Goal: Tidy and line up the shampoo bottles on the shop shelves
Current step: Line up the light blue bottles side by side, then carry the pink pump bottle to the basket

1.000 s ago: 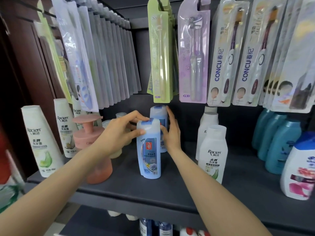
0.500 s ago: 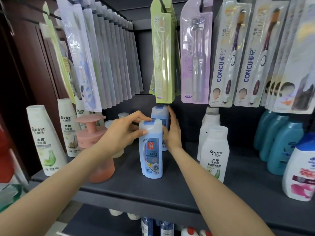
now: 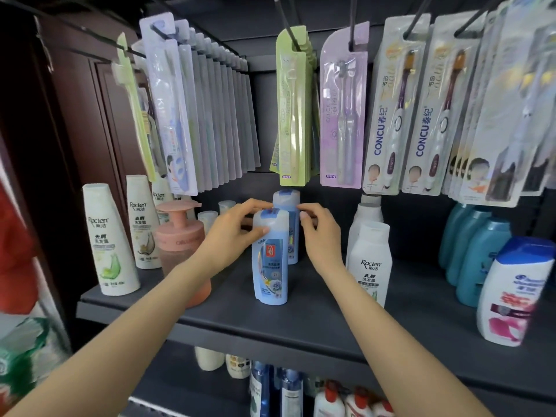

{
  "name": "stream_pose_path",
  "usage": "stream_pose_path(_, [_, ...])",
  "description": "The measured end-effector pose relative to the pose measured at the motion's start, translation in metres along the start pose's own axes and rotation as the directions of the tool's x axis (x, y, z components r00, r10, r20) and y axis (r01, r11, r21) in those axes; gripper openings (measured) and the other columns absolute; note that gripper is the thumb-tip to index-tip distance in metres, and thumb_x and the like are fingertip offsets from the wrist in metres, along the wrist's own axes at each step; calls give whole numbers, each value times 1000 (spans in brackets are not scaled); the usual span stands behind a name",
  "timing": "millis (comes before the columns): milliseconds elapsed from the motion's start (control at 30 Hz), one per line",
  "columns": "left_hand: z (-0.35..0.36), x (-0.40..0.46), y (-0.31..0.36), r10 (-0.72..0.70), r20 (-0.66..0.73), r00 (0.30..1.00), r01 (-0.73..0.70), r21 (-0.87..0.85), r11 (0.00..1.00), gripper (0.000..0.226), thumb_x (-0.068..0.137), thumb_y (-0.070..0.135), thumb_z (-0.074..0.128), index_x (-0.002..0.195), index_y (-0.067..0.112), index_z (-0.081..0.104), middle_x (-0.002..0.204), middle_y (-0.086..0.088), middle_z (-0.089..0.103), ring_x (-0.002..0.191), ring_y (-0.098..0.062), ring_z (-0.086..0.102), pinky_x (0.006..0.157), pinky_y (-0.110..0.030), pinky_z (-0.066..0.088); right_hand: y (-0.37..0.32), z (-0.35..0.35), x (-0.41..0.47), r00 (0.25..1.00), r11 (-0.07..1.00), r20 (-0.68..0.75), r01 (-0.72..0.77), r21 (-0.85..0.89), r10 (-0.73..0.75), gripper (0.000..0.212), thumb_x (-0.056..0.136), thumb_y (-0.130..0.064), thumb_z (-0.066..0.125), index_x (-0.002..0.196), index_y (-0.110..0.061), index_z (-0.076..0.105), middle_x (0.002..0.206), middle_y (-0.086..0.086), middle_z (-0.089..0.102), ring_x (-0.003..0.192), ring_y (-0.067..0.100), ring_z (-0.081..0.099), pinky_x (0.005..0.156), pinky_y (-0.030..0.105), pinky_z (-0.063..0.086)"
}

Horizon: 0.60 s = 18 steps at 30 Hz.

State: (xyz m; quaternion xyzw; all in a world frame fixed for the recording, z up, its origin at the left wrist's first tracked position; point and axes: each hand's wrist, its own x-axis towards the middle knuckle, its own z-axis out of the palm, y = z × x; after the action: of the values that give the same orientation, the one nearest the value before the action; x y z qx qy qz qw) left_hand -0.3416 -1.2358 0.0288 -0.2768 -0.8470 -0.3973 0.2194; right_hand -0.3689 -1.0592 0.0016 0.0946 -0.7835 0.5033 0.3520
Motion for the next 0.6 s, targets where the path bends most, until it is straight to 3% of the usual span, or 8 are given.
stream_pose_path(167, [2, -17, 6, -35, -223, 974, 50, 60, 997, 33, 86, 14, 63, 118, 23, 56, 113, 7, 57, 90, 0, 54, 76, -2, 38, -33, -11, -22, 996, 997, 34, 78, 21, -79, 17, 93, -10, 50, 105, -13, 61, 97, 7, 60, 74, 3, 51, 65, 4, 39])
stream_pose_path(367, [-22, -57, -1, -35, -304, 952, 50, 42, 998, 23, 89, 10, 58, 104, 27, 58, 89, 6, 63, 77, -2, 56, 67, -9, 43, -70, 3, -48, 958, 997, 281, 48, 57, -63, 18, 95, -12, 48, 106, -19, 60, 85, -5, 55, 74, 5, 53, 65, 9, 43])
stream_pose_path(433, [-36, -70, -10, -71, -356, 932, 85, 24, 996, 20, 89, 8, 57, 101, 23, 60, 85, 9, 63, 78, 0, 56, 65, -7, 43, -79, 13, -54, 947, 998, 318, 35, 42, -47, 19, 95, -11, 48, 108, -15, 61, 83, -6, 55, 75, 6, 55, 67, 11, 43])
stream_pose_path(533, [-60, -83, -33, -111, -428, 897, 131, 17, 991, 19, 87, 7, 59, 100, 21, 61, 85, 13, 61, 73, 2, 56, 62, -6, 41, -90, 37, -62, 937, 1000, 350, 9, 5, -10, 21, 93, -10, 50, 111, -13, 61, 86, -3, 57, 82, 19, 58, 78, 27, 49])
stream_pose_path(600, [-76, -87, -54, -153, -448, 881, 172, 1, 985, 21, 87, 10, 60, 105, 19, 58, 88, 8, 60, 71, -2, 54, 65, -11, 42, -94, 58, -66, 933, 999, 359, 10, -37, 4, 23, 92, -12, 53, 113, -15, 60, 96, 3, 61, 81, 16, 57, 82, 30, 50])
